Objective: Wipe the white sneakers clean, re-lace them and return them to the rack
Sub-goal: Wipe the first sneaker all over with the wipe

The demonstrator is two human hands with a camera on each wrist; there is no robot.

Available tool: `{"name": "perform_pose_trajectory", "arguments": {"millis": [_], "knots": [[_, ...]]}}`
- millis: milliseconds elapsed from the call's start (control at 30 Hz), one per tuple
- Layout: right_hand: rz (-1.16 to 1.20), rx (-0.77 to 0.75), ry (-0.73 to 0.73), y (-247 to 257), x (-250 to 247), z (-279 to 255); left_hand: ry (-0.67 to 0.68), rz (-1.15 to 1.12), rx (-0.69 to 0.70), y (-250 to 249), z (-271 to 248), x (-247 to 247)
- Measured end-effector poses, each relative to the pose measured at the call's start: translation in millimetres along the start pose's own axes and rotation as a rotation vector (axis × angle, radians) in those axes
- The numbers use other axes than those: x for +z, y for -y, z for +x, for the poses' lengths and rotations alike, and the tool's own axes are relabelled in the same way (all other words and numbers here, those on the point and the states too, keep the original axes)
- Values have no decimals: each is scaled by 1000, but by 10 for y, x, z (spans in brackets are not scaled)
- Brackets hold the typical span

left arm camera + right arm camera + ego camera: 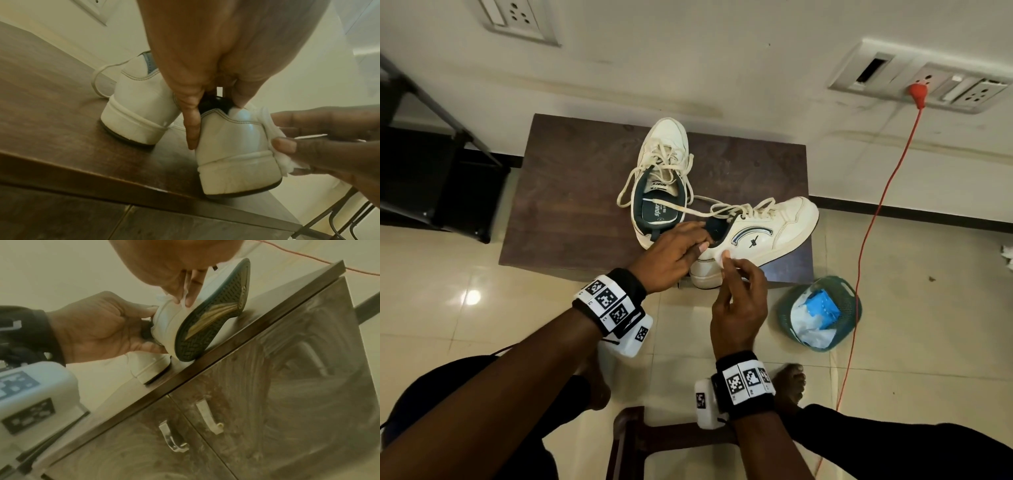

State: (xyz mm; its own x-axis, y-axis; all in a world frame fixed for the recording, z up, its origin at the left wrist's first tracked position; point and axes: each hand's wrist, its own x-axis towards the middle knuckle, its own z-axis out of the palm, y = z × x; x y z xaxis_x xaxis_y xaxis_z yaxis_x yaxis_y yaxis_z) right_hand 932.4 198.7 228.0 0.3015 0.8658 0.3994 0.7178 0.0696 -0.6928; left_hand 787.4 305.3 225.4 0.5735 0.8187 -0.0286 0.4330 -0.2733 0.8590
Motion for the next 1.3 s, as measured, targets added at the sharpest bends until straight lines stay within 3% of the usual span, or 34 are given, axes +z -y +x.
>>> {"name": "perform_pose_trajectory", "arguments": {"millis": [233, 300, 433, 500, 633, 800, 1033, 1200, 1300], "knots": [[-174, -329, 263, -301, -190, 13, -3, 14, 16, -5, -9, 1], [-182, -321, 240, -378, -244, 96, 9, 33, 23, -13, -6, 10], [-116, -90, 50, -344, -215, 205, -8, 49, 27, -20, -10, 0], [-87, -54, 45, -234, -121, 103, -2, 51, 36, -24, -11, -18], [-64, -163, 137, -163, -103, -72, 88, 206, 50, -25, -8, -15], [-160, -328, 309, -279, -222, 19, 77, 219, 44, 12, 9, 7], [-118, -156, 121, -276, -185, 89, 83, 257, 55, -3, 21, 17], [-144, -268, 275, -112, -93, -32, 86, 242, 46, 12, 28, 9], [-201, -488, 419, -140, -156, 18, 83, 248, 46, 17, 25, 15]]}}
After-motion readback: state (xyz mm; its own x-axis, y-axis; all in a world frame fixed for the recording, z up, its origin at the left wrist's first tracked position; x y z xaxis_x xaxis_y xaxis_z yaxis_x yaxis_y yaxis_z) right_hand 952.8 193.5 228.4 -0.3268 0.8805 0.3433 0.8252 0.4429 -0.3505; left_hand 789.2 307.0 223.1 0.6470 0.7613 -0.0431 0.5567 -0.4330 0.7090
